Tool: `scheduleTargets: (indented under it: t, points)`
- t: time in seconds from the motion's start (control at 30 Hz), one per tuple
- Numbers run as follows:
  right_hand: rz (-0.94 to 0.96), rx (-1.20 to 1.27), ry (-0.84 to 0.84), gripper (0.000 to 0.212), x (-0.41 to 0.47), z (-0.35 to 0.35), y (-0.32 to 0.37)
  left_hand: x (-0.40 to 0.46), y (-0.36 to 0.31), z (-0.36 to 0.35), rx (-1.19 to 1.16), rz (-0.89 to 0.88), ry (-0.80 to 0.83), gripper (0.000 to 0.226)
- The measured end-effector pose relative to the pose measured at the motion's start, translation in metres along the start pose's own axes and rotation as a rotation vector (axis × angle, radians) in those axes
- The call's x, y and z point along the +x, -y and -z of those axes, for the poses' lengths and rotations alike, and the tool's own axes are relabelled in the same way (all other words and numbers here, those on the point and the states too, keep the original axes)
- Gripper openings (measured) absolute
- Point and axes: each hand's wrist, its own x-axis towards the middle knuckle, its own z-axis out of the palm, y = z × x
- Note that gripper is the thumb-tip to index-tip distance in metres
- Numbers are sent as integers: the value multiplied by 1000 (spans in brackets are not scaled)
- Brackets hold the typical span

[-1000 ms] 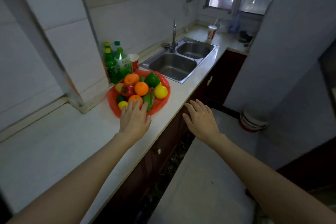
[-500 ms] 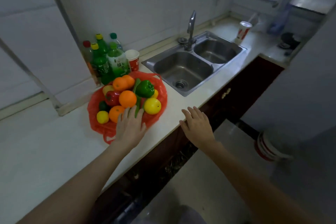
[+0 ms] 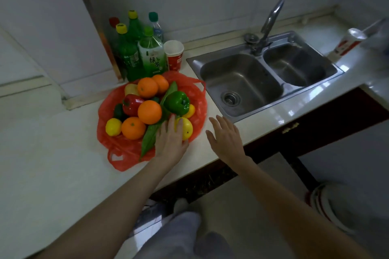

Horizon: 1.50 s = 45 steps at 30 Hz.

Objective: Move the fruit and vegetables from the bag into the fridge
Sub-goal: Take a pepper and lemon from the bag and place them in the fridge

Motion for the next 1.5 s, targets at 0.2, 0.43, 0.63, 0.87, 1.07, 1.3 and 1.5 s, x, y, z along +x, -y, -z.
scheduleTargets:
  t: [0.2,0.43,0.63,0.87,1.07,1.3,1.5]
  points:
    - [80,15,24,51,46,-2,-5,23,-10,-27,-52,96,35,84]
    - [249,137,18,46,89,-8,-1,34,-6,-42,-124,155,-59,85]
    - [389,217,122,57,124,-17,6,26,-14,-34,-263,243,-152,84]
    - [501,314,227,82,157,-23,22,7,-34,-23,-284,405,-277,84]
    - [506,236,194,77,184,-32,24,-15,-48,-19,-301,593,-403,79]
    - [621,229,123,62,180,-17,27,-40,-37,-3,-291,759,-570,73]
    - [866,359,2,64,169,23,90,-81,-8,42,-281,887,-730,77]
